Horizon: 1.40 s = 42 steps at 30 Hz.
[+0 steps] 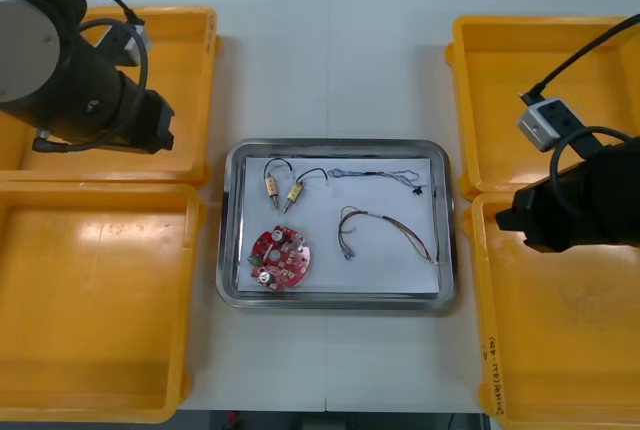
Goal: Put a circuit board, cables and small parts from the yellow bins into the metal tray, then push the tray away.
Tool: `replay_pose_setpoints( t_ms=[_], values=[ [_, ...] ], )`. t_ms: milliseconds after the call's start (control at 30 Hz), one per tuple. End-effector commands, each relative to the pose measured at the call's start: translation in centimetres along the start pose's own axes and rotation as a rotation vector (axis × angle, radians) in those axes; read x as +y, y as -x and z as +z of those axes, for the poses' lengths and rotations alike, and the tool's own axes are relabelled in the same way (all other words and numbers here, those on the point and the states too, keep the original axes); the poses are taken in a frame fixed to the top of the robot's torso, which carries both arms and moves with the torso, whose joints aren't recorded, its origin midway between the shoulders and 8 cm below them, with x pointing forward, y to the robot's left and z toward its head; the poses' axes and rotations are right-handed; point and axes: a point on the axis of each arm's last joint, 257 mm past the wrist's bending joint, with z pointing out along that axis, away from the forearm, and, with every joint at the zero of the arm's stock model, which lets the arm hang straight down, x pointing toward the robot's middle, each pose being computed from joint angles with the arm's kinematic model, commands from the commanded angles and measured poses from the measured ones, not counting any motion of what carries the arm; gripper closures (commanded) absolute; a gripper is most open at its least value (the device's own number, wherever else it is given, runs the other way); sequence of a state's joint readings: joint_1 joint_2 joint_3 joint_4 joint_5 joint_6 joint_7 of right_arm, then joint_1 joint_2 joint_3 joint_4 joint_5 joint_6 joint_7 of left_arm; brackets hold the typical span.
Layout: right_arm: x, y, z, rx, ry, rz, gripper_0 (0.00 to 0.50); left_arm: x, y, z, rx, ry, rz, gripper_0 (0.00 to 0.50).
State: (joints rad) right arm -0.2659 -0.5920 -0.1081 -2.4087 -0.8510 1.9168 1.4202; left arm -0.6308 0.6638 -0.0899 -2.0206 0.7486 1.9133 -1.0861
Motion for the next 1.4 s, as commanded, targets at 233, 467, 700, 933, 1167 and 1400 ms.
replay_pose_setpoints(
  t_ms=[233,467,700,933,1167,1400],
  values=[
    [7.1,2.2,0.9,0.019,0.049,-0.294,0.0,6.5,-2.9,-2.1,-0.021,0.055,-0.114,0.0],
    [10.5,1.7,2.5,0.079,0.072,-0.44,0.0,8.7,-4.8,-2.1,-0.008,0.069,-0.151,0.0],
    [13.0,-0.2,4.6,0.185,0.094,-0.573,0.0,10.1,-6.5,-2.0,0.001,0.094,-0.165,0.0],
    [14.5,-0.8,6.3,0.24,0.055,-0.742,0.0,11.3,-7.8,-2.2,0.01,0.114,-0.159,0.0],
    [17.7,-1.1,7.9,0.245,0.049,-0.926,0.0,12.2,-8.6,-2.1,0.022,0.133,-0.156,0.0],
    [19.4,-0.8,9.5,0.235,0.103,-1.011,0.0,12.7,-8.9,-2.2,0.024,0.14,-0.161,0.0]
  ],
)
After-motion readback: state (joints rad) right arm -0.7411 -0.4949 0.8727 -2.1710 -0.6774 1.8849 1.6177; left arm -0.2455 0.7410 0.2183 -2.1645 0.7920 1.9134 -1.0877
